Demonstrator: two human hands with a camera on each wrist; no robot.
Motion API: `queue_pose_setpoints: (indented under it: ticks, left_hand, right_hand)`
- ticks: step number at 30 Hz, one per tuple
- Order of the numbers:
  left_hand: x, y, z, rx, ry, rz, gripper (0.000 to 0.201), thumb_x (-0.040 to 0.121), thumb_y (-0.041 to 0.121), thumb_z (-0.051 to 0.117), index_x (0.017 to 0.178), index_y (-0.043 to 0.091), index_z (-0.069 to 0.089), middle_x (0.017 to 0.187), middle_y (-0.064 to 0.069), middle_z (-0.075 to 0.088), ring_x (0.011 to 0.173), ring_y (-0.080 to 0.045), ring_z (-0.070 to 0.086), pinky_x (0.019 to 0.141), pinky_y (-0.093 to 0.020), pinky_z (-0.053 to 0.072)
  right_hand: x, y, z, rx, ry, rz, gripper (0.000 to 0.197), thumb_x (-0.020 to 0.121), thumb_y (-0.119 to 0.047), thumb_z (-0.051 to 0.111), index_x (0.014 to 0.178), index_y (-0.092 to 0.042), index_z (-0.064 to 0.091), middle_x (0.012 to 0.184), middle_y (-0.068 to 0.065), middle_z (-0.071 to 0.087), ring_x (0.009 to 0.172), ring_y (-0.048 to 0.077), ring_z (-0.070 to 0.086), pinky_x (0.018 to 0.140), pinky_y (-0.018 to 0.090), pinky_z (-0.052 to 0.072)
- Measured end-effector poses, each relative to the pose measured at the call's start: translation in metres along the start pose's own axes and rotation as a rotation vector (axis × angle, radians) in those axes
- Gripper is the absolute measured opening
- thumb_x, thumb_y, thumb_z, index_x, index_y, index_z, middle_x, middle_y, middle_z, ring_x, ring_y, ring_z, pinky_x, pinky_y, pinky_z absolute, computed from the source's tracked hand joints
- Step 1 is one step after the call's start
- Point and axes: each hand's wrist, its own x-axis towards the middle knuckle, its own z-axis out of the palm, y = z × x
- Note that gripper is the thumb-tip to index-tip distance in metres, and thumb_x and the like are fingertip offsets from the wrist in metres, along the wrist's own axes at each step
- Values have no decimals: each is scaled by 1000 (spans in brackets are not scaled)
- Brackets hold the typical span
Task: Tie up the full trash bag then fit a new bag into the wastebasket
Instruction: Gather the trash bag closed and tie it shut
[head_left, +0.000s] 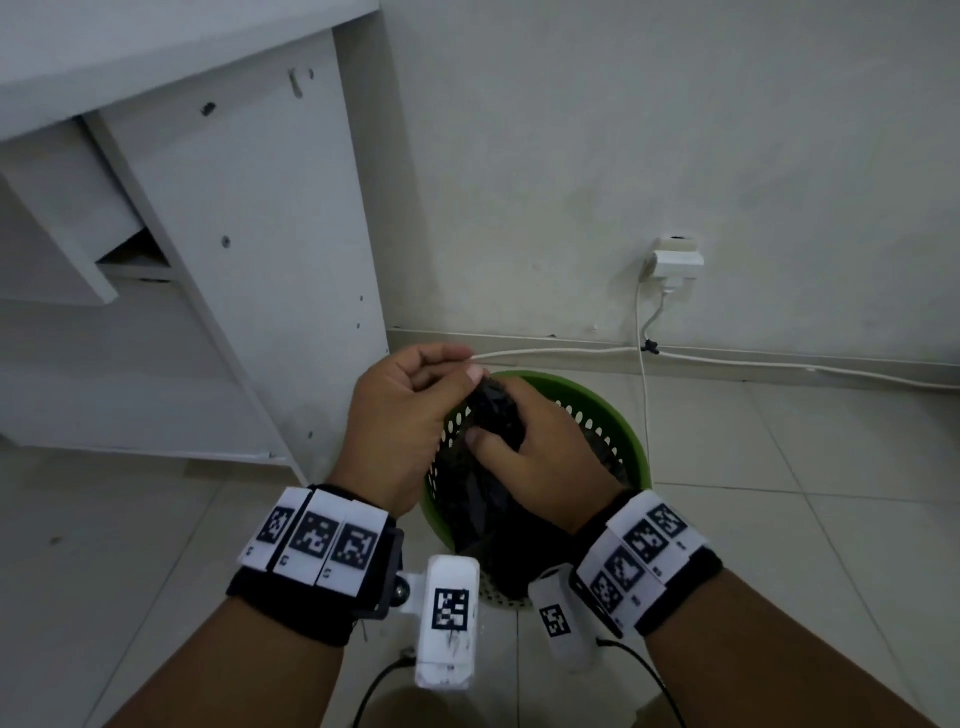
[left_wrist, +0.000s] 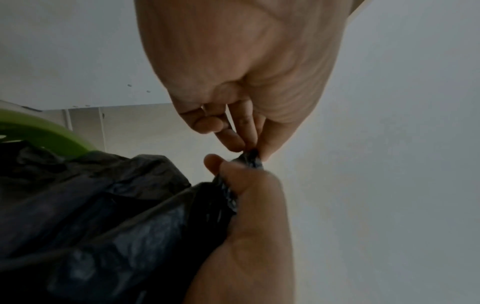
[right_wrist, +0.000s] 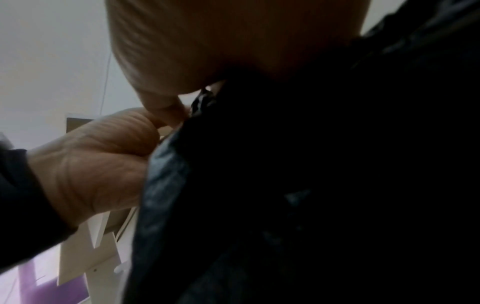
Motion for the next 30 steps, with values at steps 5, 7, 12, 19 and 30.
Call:
queue_pose_setpoints:
  ticks: [5, 7, 12, 19, 30]
  left_hand:
    - [-2, 1, 3, -104, 72, -46, 15, 87, -5, 66, 102, -3, 69, 82, -9, 73, 59, 1, 65, 53, -10, 47]
    - [-4, 0, 4, -178, 99, -97, 15, 88, -7, 62, 103, -4, 66, 82, -10, 71, 56, 1, 64, 50, -11, 47]
    - [-9, -9, 7, -286, 175, -159, 12, 90, -6, 60, 95, 4, 65, 85, -12, 69, 62, -6, 67, 51, -13, 48]
    - [-2, -16, 4, -421, 241, -207, 16, 90, -4, 61, 89, 12, 64, 80, -7, 70, 69, -14, 66, 57, -20, 51]
    - [6, -17, 13, -231, 89, -96, 20, 102, -2, 37, 99, 10, 53, 70, -8, 56, 61, -16, 58, 68, -35, 54]
  right_hand:
    - [2, 6, -2, -59, 98, 4, 29, 99, -41, 51, 107, -22, 70, 90, -2, 73, 85, 14, 67, 79, 42, 53]
    - [3, 15, -3, -137, 62, -22, 25, 98, -32, 52, 97, -15, 70, 84, 2, 66, 81, 18, 61, 76, 43, 50]
    - [5, 22, -10, -201, -36, -75, 18, 96, -13, 56, 103, -4, 71, 104, 8, 62, 96, 17, 56, 84, 28, 43]
    - [-2, 24, -11, 3, -94, 32, 47, 97, -2, 46, 142, -17, 50, 115, 0, 69, 108, 12, 63, 98, 25, 47]
    - [-1, 20, -9, -116, 0, -7, 22, 93, -37, 61, 93, -19, 73, 81, -3, 72, 77, 14, 66, 74, 39, 54]
